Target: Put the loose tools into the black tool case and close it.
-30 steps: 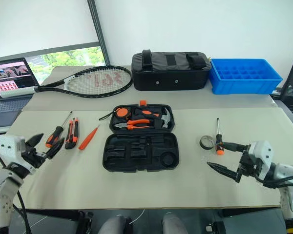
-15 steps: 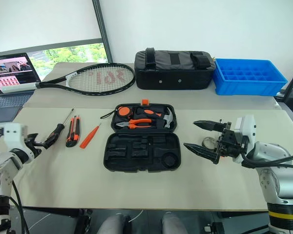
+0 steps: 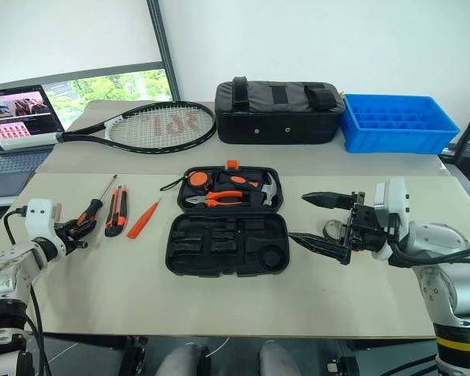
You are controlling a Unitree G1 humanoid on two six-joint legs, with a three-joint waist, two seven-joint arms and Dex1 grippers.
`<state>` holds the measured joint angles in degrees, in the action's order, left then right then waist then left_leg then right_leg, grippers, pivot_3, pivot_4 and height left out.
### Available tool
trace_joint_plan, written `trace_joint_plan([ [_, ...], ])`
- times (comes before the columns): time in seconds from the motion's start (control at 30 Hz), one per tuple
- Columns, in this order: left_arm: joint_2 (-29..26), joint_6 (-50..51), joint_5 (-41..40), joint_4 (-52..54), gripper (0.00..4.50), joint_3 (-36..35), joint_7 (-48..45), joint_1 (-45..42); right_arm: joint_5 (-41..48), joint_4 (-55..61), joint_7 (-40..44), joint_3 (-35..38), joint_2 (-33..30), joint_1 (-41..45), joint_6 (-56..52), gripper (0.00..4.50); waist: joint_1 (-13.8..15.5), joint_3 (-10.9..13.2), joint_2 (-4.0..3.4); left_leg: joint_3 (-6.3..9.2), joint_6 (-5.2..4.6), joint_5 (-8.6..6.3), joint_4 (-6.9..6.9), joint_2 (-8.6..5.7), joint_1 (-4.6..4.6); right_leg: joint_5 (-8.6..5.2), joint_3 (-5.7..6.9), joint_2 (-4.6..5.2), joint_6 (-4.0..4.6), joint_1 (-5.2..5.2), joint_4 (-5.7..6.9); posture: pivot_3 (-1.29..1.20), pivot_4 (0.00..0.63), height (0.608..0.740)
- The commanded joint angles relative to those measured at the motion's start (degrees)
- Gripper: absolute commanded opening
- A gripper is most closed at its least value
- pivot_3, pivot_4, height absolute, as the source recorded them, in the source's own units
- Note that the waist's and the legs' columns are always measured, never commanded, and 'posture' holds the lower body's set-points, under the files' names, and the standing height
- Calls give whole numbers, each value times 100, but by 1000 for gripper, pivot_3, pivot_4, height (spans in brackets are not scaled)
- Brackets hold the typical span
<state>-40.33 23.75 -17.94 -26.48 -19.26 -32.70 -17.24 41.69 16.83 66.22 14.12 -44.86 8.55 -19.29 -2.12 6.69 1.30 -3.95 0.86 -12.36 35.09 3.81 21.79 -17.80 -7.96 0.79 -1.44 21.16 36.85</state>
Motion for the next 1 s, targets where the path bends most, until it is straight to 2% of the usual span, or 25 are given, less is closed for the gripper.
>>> trace_joint_plan([
  [0.03,-225,-248,-87,140,955,-362,-76,114,104,81,43,180,-66,100,14,4500,-10,0,0,0,0,0,0,0,0,0,1,0,0,0,0,0,150,708],
  [0.33,-529,-655,-406,687,955,-830,-636,196,59,-139,190,244,-33,60,153,4500,22,1,1,13,1,1,3,3,10,1,32,6,1,1,0,0,150,708],
  [0.4,-566,-687,-644,1161,955,-718,-1125,116,52,-207,224,277,-40,68,173,4500,40,0,0,15,1,1,7,3,11,1,56,17,2,1,0,0,150,708],
  [0.53,-712,-624,-913,2091,955,-34,-2318,-15,-25,-455,333,373,-87,77,273,4500,136,0,0,16,1,1,9,-8,17,1,97,40,3,1,-2,0,150,708],
  [0.63,-829,-747,-758,2191,955,554,-2981,-245,-62,-613,435,497,-113,-15,399,4500,142,-7,-16,16,1,1,9,-17,18,1,96,45,3,-1,-7,0,150,708],
  [0.7,-843,-855,-493,1984,955,1088,-3354,-603,-69,-711,506,603,-142,-122,437,4500,141,-9,-21,16,1,1,8,-18,18,0,95,44,4,-1,-8,0,150,708],
  [0.83,-422,-1538,289,1306,955,2348,-4058,-1503,-143,-920,631,909,-168,-409,639,4500,159,-9,-24,23,0,2,15,-19,20,0,100,37,4,-5,-8,0,150,708],
  [1.0,83,-2539,904,148,955,3116,-4634,-2327,-89,-799,644,1371,-194,-877,651,4500,134,-9,-25,28,-1,1,22,-28,32,0,96,38,3,-4,-10,0,150,708],
])
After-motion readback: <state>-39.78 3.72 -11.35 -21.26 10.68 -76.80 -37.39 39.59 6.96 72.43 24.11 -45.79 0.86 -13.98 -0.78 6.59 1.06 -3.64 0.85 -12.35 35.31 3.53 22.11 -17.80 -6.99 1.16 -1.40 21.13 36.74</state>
